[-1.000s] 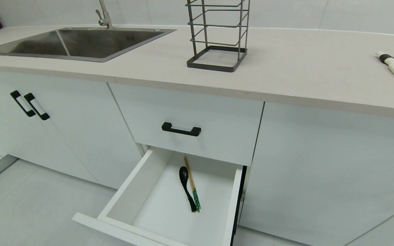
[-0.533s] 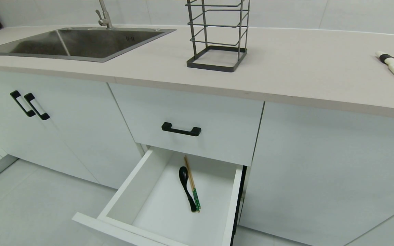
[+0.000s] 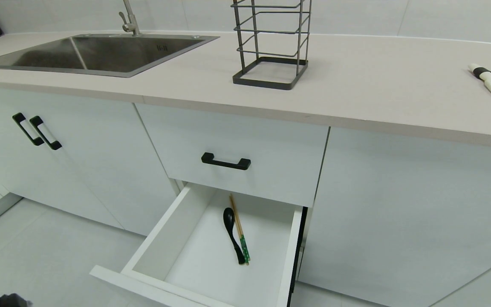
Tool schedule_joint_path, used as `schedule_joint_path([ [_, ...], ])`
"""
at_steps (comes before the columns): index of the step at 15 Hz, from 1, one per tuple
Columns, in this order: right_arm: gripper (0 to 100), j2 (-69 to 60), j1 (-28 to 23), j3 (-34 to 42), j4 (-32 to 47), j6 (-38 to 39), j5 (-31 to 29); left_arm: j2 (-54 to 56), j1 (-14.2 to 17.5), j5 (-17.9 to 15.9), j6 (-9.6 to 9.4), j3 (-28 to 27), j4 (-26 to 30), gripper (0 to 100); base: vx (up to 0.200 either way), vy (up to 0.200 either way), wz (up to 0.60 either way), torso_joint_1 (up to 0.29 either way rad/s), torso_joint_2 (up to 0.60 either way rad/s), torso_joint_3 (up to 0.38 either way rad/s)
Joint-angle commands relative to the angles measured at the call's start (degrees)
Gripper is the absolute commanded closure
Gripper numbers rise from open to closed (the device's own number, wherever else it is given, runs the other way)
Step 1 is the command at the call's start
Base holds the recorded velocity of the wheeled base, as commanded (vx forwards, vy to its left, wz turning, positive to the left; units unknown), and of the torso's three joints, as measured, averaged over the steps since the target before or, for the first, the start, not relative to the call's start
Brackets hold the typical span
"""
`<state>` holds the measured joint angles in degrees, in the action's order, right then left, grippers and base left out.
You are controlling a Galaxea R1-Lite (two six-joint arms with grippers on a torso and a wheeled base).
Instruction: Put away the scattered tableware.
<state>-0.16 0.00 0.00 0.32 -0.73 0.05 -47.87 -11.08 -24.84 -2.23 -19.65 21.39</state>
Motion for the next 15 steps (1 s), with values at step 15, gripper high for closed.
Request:
schedule_joint_path([
  [15,0,0.2,0.0,0.0,0.0,0.0,0.0,-36.9,-0.2,12.3,-11.83,-4.2,-16.4,0,0.0,0.0,0.0,0.0,0.0,0.0],
])
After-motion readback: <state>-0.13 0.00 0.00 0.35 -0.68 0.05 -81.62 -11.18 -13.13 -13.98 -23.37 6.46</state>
